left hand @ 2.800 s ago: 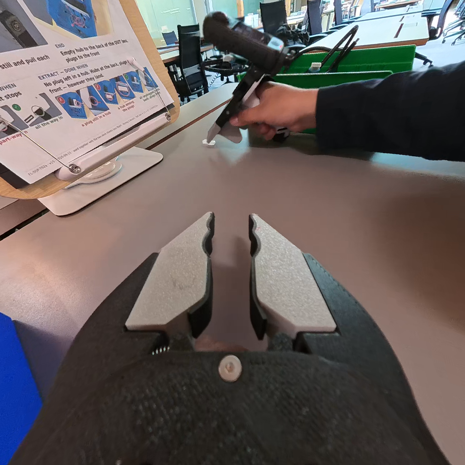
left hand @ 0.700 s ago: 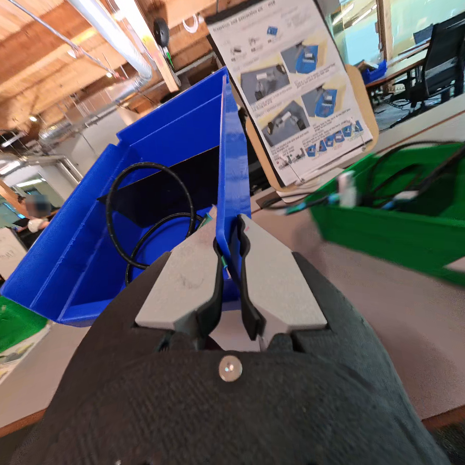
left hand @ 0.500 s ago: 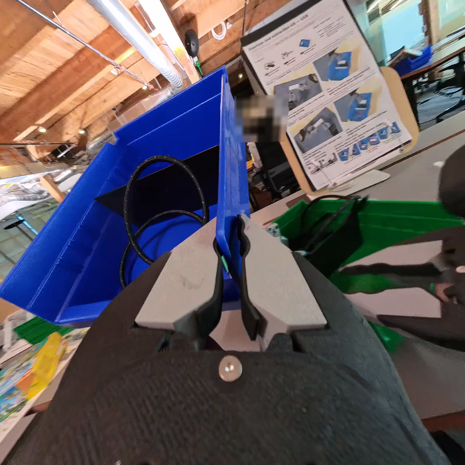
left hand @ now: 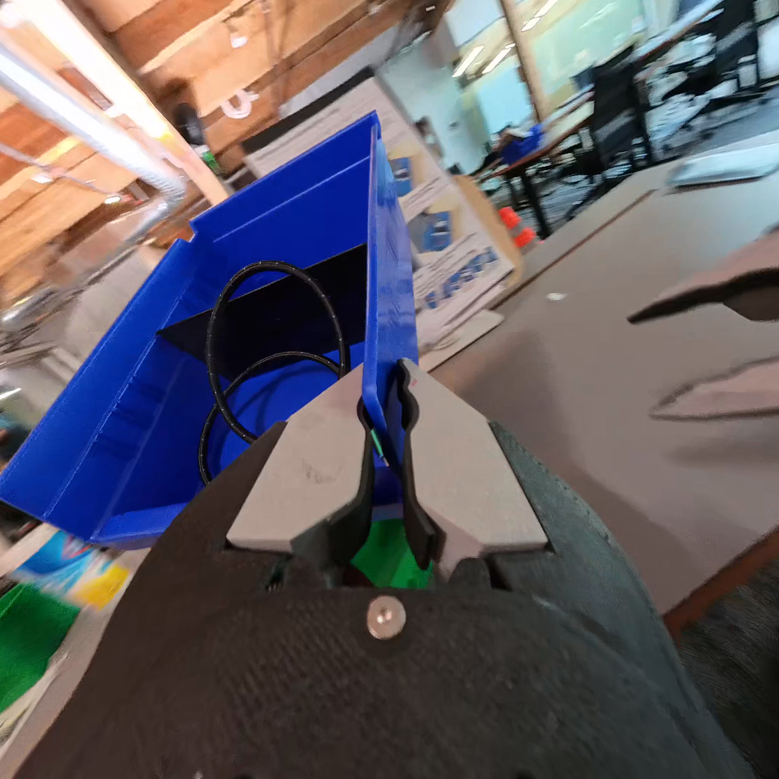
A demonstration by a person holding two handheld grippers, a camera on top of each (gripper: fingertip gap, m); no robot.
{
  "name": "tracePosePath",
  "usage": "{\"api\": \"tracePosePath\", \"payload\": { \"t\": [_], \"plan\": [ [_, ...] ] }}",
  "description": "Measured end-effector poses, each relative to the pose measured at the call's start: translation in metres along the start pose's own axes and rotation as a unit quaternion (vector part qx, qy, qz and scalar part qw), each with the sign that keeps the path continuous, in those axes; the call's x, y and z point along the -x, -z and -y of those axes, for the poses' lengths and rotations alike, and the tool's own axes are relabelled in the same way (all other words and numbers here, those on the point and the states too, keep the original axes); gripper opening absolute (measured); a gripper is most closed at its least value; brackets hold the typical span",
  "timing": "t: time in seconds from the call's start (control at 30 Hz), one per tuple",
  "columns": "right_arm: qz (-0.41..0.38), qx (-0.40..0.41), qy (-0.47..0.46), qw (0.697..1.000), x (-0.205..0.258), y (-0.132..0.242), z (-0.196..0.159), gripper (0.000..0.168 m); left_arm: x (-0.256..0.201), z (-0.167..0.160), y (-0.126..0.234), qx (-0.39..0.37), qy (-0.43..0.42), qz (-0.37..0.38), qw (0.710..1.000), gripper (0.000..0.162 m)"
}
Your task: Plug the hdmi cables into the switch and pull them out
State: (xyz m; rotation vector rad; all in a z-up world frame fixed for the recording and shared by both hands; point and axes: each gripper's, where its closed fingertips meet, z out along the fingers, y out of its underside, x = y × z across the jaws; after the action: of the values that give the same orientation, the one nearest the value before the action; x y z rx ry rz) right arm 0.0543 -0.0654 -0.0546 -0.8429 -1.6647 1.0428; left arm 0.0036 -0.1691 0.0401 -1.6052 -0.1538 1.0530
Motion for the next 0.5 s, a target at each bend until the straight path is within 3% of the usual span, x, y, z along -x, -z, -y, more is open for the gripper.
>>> {"api": "tracePosePath", "payload": {
  "t": [0.13, 0.27, 0.37, 0.43, 0.5],
  "plan": [
    [-0.037, 0.007, -0.047, 0.998, -0.064, 0.046, -0.004, 0.062, -0.094, 0.017, -0.034, -0.018, -0.009, -0.105, 0.994, 0.006],
    [-0.059, -0.020, -0.094, 0.994, -0.111, 0.080, 0.001, 0.058, -0.190, 0.007, -0.062, -0.005, -0.004, -0.184, 0.983, 0.005],
    [-0.076, -0.004, -0.111, 0.991, -0.135, 0.087, -0.014, 0.059, -0.252, -0.013, -0.086, 0.020, 0.026, -0.229, 0.973, 0.007],
    [-0.081, 0.022, -0.116, 0.990, -0.142, 0.084, -0.027, 0.061, -0.288, -0.036, -0.100, 0.079, 0.050, -0.268, 0.959, 0.009],
    [-0.070, 0.044, -0.112, 0.990, -0.138, 0.079, -0.037, 0.062, -0.295, -0.038, -0.103, 0.089, 0.057, -0.268, 0.958, 0.010]
  ]
}}
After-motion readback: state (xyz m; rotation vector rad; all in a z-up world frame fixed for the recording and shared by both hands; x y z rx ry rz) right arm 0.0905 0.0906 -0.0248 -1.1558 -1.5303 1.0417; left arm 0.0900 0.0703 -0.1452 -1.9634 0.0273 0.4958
